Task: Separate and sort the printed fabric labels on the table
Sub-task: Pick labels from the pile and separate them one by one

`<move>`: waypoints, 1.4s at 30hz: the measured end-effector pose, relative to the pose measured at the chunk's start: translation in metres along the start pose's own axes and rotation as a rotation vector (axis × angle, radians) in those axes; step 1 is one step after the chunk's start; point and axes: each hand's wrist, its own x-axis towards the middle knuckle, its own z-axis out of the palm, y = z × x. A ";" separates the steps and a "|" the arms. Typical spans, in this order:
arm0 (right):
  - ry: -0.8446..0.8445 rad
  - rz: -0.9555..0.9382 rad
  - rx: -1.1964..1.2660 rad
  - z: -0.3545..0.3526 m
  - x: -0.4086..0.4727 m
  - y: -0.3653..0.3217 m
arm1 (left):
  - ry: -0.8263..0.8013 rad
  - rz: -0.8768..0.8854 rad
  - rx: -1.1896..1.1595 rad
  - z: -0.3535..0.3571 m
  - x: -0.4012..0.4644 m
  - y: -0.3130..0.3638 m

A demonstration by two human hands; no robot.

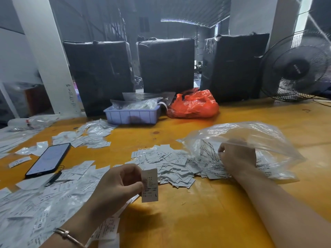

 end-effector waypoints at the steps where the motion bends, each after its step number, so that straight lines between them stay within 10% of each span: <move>1: 0.017 0.011 0.040 0.000 0.000 0.001 | 0.000 0.000 0.001 0.000 0.000 0.000; 9: -0.090 0.009 -0.065 0.001 0.004 -0.002 | 0.006 -0.005 0.017 0.000 0.000 0.001; 17: 0.104 0.041 0.394 -0.003 0.001 -0.001 | 0.017 -0.013 0.024 0.001 -0.001 0.002; 23: -0.140 0.109 -0.007 -0.008 0.002 -0.002 | 0.015 -0.018 0.031 0.000 -0.002 0.003; 33: 0.303 0.096 0.881 -0.015 -0.008 -0.016 | 0.013 -0.006 0.036 0.000 -0.001 0.003; 42: -0.844 0.351 1.529 -0.030 -0.033 -0.057 | -0.078 -0.071 -0.121 0.000 -0.002 0.009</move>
